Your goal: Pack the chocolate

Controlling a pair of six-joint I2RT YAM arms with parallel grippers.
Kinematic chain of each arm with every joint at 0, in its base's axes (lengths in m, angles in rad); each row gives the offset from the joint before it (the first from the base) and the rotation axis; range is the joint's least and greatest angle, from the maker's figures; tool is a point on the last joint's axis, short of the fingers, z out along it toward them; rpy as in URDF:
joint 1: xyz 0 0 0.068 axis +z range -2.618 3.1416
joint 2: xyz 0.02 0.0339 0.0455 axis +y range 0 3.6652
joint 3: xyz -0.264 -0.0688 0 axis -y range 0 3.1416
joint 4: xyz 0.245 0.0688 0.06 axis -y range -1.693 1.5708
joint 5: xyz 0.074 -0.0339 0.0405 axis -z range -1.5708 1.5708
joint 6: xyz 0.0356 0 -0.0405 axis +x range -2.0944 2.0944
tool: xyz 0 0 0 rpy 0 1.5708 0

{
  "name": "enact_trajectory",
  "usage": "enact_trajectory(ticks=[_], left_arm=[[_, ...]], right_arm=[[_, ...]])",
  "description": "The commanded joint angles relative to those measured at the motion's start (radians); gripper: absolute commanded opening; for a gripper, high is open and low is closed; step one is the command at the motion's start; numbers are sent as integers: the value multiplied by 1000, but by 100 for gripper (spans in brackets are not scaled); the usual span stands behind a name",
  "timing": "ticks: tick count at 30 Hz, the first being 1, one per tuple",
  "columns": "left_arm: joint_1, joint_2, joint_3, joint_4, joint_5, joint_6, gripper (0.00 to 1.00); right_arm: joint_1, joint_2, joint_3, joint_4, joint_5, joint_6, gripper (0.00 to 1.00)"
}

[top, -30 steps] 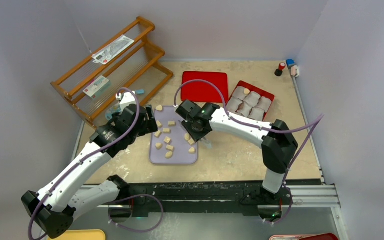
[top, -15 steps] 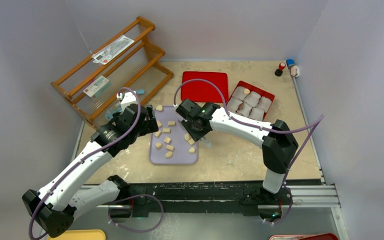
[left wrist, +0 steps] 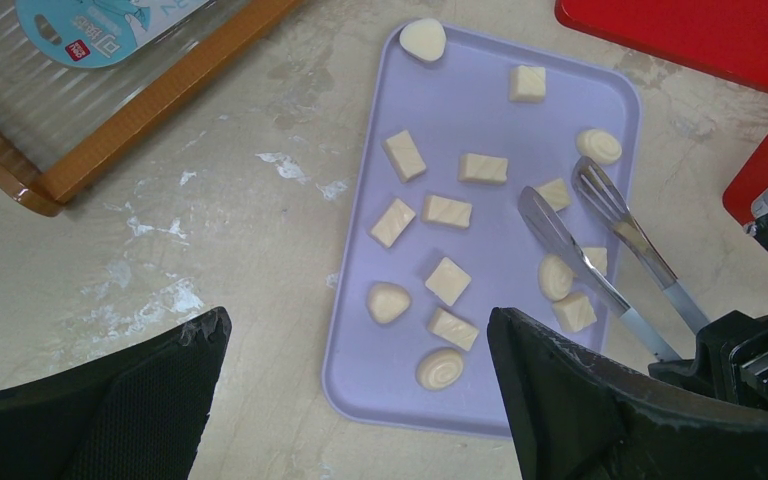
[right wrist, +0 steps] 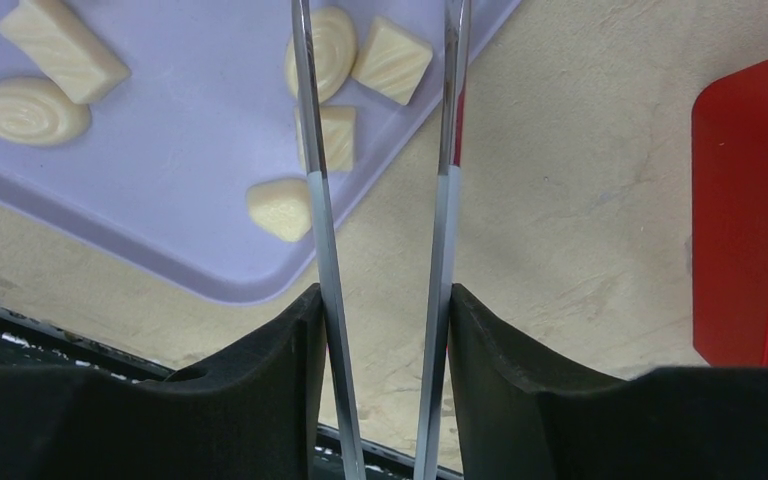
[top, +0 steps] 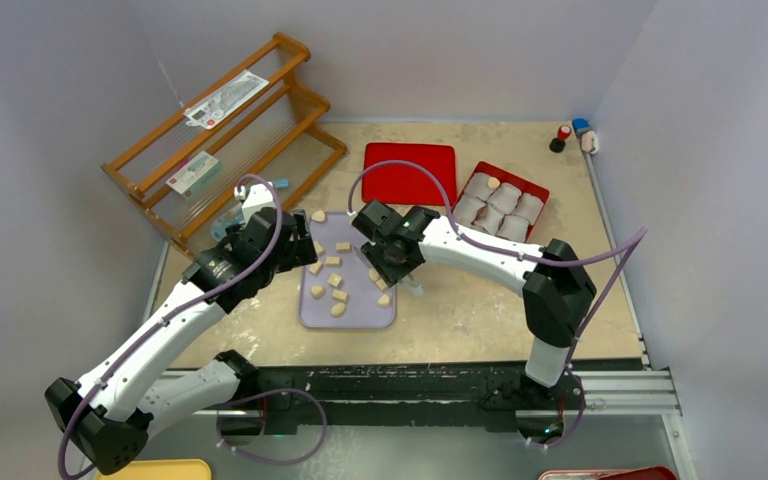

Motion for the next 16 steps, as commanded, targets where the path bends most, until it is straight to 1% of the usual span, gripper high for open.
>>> enact_trajectory(ticks=[1,3,6,9,10,12,13,16], left_arm=[[0,-2,14,22,-2,8,100],[1,-2,13,22,-2,6,100],[0,-2,8,22,0,3,100],[1,-2,5,24,1,0,100],[0,-1,5,26,3,-1,100],[0,2,5,28,6,-2,100],[0,3,5,28,7,-3,100],[0,4,4,28,9,-5,100]], right_arm=[[7,-12,-12,5,-6,-6,45],[6,-15,-15,5,-5,-4,41],[7,-23,-25,7,2,-1,32],[7,-31,-37,7,7,3,19],[7,-34,-42,8,8,5,12],[6,-39,-46,11,13,8,1],[7,-44,-47,14,17,9,0],[6,-60,-44,18,24,10,0]])
